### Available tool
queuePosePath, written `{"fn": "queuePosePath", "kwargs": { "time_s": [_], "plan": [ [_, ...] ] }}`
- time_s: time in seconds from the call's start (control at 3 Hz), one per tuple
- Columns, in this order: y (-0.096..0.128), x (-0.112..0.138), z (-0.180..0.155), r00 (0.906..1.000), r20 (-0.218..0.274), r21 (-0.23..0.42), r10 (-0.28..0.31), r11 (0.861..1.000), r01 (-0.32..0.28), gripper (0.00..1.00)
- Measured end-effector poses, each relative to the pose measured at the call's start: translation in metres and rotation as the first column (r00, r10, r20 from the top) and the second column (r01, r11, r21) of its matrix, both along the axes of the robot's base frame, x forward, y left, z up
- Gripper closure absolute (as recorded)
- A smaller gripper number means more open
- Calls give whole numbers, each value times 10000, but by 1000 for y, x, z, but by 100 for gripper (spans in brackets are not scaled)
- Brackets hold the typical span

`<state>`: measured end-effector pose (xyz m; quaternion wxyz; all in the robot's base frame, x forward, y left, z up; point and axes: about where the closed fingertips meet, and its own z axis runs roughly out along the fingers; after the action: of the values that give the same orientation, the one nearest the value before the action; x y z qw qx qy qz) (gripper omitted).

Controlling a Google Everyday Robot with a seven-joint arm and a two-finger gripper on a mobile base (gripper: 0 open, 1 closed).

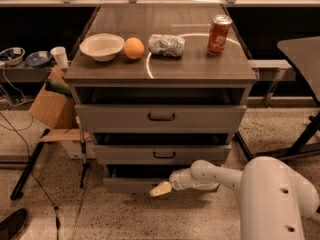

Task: Open bottom drawer

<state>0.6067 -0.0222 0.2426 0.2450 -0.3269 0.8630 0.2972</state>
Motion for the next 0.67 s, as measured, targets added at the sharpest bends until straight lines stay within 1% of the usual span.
{"fn": "queuePosePath", "kwargs": {
  "time_s": [0.67],
  "plan": [
    [3,32,-27,9981,-535,-25,-300,9996,299,0]
  ]
}}
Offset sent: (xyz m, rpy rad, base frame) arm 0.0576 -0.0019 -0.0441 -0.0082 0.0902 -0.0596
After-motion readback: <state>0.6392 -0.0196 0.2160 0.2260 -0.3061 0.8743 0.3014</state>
